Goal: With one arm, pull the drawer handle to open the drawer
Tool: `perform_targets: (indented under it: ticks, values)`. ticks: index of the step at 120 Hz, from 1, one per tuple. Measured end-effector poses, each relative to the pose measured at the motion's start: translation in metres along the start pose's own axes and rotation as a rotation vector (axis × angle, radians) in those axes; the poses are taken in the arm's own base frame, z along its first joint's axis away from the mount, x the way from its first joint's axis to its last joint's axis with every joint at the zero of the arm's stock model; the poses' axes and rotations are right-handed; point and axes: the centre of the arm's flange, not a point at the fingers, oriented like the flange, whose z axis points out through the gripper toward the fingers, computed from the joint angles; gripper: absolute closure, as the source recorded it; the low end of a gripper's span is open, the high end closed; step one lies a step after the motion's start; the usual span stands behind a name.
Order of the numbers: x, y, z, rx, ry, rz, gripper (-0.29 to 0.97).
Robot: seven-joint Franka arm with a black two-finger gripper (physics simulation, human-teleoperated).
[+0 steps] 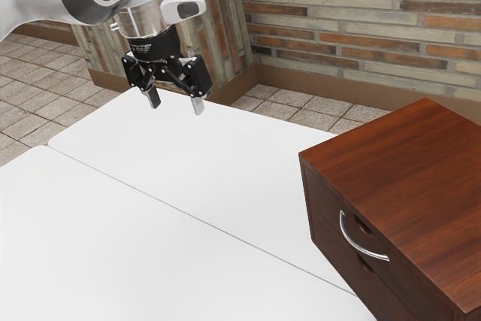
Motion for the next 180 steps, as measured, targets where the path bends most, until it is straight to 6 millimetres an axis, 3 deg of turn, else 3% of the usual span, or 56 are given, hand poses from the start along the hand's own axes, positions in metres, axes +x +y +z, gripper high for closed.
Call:
perform_targets:
  ticks: [7, 40, 48, 55, 59, 66, 72, 81, 90, 97, 106, 114, 124, 134, 145, 162, 180]
  values:
    - [0.0, -0.002, 0.0, -0.009, -0.002, -0.003, 0.0]
    - [0.009, -0.044, 0.012, -0.108, -0.033, -0.087, 0.02]
    - [0.001, -0.044, -0.005, -0.124, -0.014, -0.097, 0.01]
    - [-0.046, -0.06, -0.083, -0.158, 0.108, -0.132, 0.01]
    - [-0.071, -0.073, -0.113, -0.177, 0.154, -0.174, 0.01]
    - [-0.097, -0.094, -0.131, -0.197, 0.171, -0.266, 0.02]
    - [-0.122, -0.098, -0.135, -0.214, 0.157, -0.329, 0.02]
    - [-0.146, -0.089, -0.117, -0.233, 0.099, -0.404, 0.01]
    - [-0.162, -0.058, -0.095, -0.222, 0.056, -0.456, 0.02]
    - [-0.18, -0.033, -0.091, -0.203, 0.055, -0.496, 0.03]
    - [-0.201, -0.015, -0.086, -0.195, 0.059, -0.572, 0.04]
    - [-0.215, -0.011, -0.077, -0.203, 0.057, -0.652, 0.06]
    - [-0.228, -0.018, -0.08, -0.239, 0.068, -0.764, 0.08]
    - [-0.225, -0.015, -0.077, -0.271, 0.061, -0.85, 0.06]
    - [-0.213, -0.001, -0.057, -0.307, 0.026, -0.908, 0.09]
    - [-0.206, 0.066, -0.047, -0.287, 0.082, -0.88, 0.15]
    - [-0.192, 0.091, -0.022, -0.302, 0.085, -0.923, 0.16]
